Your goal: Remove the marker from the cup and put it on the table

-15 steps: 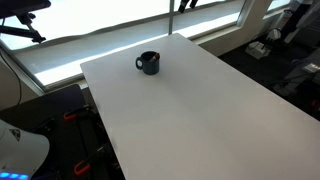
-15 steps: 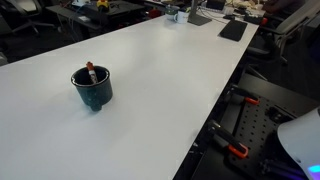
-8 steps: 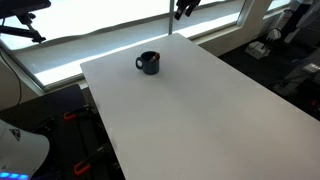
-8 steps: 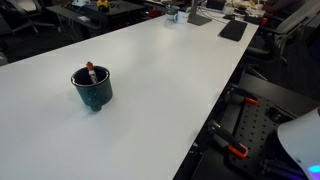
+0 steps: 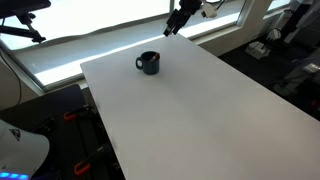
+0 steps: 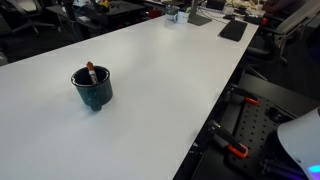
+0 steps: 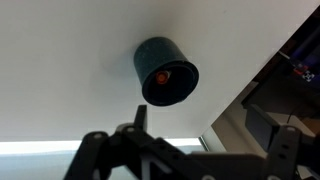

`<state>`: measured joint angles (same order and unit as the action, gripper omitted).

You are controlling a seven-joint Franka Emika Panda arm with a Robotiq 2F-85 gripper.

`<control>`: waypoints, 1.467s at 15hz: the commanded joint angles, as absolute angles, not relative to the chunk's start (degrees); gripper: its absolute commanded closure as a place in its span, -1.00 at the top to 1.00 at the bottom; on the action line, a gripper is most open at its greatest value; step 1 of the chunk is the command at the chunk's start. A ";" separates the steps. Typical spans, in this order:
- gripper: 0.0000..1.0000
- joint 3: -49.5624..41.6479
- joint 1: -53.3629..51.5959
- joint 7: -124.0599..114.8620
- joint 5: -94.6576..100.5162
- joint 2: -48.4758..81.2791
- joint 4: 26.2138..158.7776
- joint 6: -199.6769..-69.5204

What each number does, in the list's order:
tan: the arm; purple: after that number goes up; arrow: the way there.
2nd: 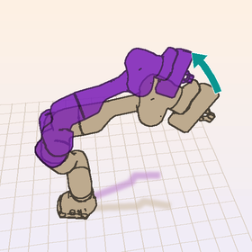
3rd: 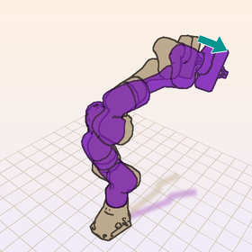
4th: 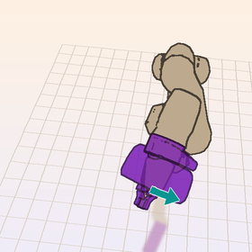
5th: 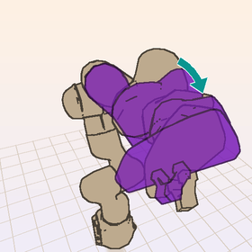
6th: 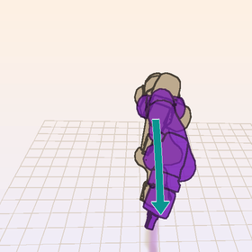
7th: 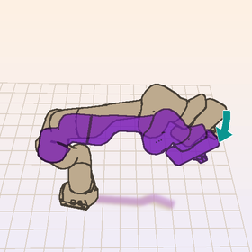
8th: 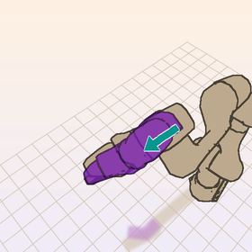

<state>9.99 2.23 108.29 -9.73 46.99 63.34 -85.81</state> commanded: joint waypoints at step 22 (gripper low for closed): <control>1.00 10.68 0.95 120.09 -9.39 58.18 52.66 -71.26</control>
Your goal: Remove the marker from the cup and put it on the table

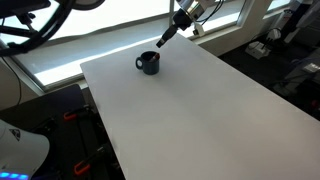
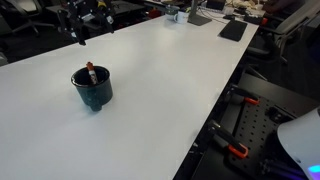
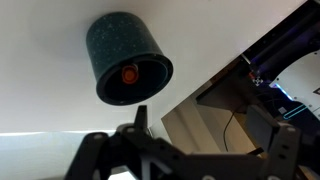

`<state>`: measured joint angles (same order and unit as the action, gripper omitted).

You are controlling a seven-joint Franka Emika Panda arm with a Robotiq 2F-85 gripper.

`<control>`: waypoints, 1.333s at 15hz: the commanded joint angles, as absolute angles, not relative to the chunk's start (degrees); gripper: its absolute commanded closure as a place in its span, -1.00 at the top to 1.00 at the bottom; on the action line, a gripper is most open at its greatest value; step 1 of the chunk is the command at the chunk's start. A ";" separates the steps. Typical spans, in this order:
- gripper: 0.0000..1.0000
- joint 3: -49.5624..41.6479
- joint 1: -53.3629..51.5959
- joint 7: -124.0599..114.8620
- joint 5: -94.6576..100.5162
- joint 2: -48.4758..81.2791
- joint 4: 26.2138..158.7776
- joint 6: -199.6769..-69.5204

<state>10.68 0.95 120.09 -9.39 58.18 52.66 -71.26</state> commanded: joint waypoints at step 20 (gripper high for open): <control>1.00 11.29 -3.00 138.64 -1.84 65.54 40.11 -70.26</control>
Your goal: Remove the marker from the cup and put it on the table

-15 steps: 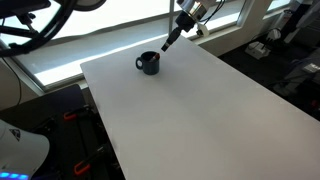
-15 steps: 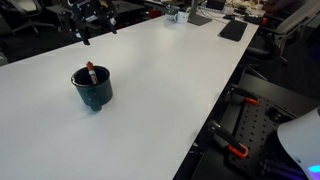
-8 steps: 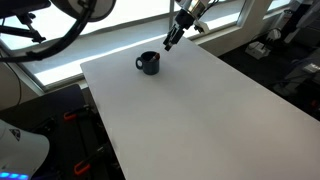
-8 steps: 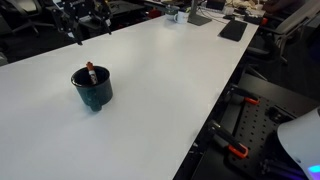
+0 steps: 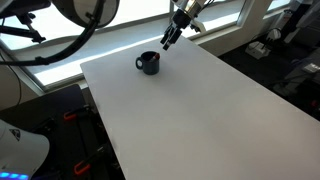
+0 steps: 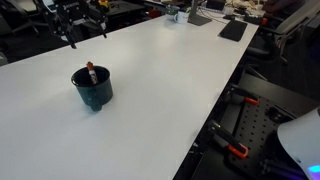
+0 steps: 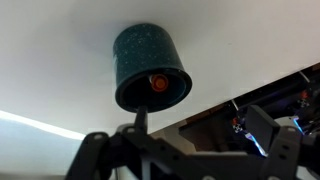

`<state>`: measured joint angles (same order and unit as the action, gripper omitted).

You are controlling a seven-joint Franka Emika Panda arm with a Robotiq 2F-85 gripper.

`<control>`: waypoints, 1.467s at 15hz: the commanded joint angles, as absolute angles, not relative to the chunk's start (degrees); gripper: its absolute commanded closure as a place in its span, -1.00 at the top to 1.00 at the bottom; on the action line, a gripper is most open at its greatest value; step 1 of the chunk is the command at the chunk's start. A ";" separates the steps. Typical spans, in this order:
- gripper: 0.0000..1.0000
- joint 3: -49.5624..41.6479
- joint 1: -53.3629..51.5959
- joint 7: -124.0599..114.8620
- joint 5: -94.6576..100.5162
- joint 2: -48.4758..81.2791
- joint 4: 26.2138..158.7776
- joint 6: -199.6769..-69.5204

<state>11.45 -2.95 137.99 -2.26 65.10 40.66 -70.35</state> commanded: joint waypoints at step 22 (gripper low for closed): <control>1.00 22.14 -0.98 149.39 7.09 71.43 36.05 -68.08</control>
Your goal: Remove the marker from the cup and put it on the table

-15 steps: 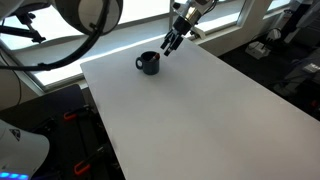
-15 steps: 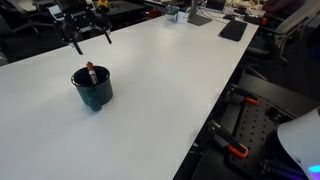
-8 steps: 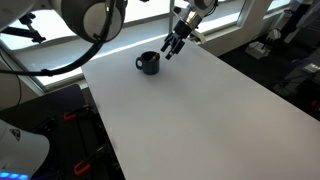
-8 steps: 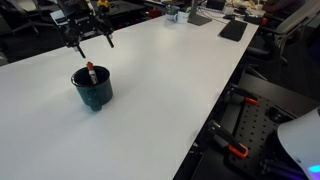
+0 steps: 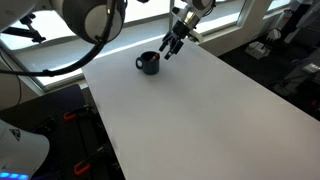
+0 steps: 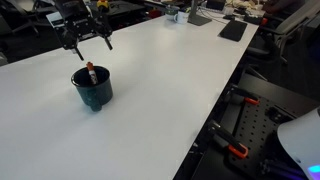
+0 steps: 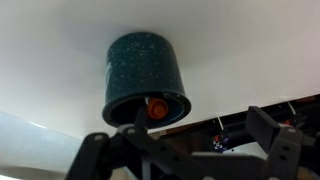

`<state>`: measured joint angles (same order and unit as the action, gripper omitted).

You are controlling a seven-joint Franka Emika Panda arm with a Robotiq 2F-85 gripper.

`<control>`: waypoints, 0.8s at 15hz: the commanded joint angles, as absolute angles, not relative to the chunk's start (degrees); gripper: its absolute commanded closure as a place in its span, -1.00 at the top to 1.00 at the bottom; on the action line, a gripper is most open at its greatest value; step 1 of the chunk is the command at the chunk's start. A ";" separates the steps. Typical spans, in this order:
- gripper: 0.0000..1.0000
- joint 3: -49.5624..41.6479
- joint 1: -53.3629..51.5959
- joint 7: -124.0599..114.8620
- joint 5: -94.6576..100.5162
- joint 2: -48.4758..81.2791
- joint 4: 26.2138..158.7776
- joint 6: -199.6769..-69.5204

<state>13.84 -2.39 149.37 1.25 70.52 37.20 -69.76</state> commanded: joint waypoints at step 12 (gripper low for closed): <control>1.00 26.41 -0.40 149.01 10.60 71.90 37.25 -69.41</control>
